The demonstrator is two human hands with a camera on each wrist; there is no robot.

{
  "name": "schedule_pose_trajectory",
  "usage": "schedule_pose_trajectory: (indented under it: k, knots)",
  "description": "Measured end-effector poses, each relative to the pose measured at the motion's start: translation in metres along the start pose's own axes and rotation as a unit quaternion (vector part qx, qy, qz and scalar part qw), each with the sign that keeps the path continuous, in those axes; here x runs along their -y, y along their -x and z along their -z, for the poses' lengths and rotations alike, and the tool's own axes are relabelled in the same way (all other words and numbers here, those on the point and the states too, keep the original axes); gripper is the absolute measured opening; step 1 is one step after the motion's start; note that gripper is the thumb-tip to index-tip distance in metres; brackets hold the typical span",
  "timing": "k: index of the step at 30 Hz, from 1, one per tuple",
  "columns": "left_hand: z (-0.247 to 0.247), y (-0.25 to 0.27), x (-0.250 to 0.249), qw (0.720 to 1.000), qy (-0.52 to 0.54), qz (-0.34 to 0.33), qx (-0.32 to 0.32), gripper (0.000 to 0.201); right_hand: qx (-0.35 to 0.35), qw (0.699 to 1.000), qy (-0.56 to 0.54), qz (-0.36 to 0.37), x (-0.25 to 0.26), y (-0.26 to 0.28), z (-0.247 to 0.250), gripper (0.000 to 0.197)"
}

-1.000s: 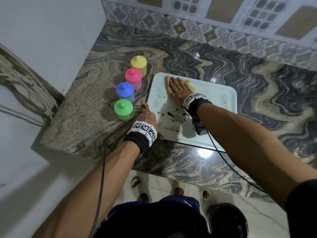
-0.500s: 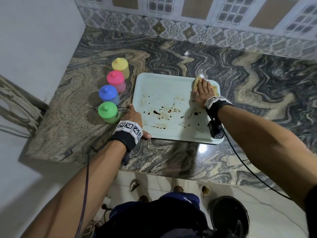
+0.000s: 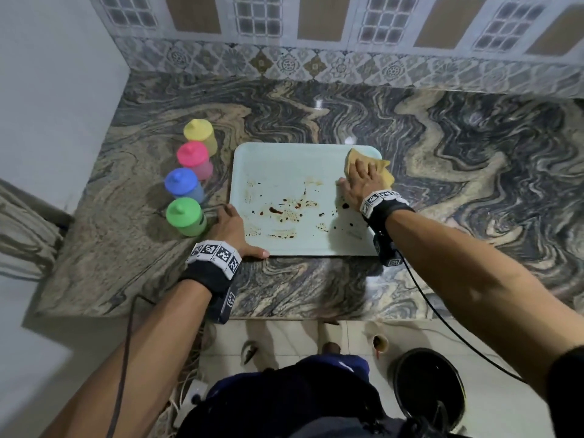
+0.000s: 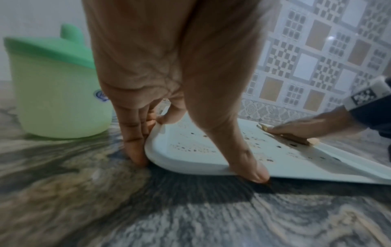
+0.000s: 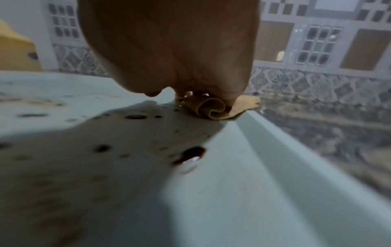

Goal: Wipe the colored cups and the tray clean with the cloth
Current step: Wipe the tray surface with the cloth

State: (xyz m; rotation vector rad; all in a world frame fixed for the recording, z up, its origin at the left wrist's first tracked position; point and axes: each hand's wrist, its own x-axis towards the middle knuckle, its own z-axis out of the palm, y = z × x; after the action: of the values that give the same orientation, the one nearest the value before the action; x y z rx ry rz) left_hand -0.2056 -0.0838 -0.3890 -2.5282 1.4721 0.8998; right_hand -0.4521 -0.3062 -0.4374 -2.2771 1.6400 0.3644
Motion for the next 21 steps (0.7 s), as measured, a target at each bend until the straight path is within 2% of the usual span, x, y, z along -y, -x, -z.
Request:
schedule_pose_trajectory:
  k: [2, 5, 8, 12, 14, 18, 21]
  knots:
    - [-0.001, 0.001, 0.000, 1.000, 0.000, -0.007, -0.005, 0.153, 0.004, 1.000, 0.003, -0.012, 0.006, 0.011, -0.005, 0.071]
    - [-0.003, -0.002, 0.003, 1.000, 0.017, -0.015, -0.014, 0.154, 0.025, 0.999, 0.015, -0.031, 0.014, 0.021, -0.017, 0.074]
    - [-0.005, -0.007, 0.013, 0.997, 0.065, -0.022, -0.020, 0.151, 0.039, 0.998, 0.004, -0.044, 0.036, 0.035, -0.021, 0.061]
    - [-0.008, -0.011, 0.024, 0.992, 0.110, -0.043, -0.034, 0.145, 0.044, 0.995, -0.036, -0.076, 0.072, 0.036, -0.021, 0.073]
    - [-0.009, -0.010, 0.026, 0.991, 0.116, -0.048, -0.040, 0.144, 0.042, 0.996, -0.060, -0.058, 0.092, 0.028, -0.028, 0.076]
    - [-0.009, -0.008, 0.027, 0.990, 0.121, -0.053, -0.048, 0.144, 0.046, 0.994, -0.085, -0.054, 0.130, 0.031, -0.015, 0.069]
    - [-0.010, -0.009, 0.029, 0.989, 0.131, -0.053, -0.046, 0.145, 0.051, 0.993, -0.104, -0.018, 0.155, 0.032, -0.008, 0.067]
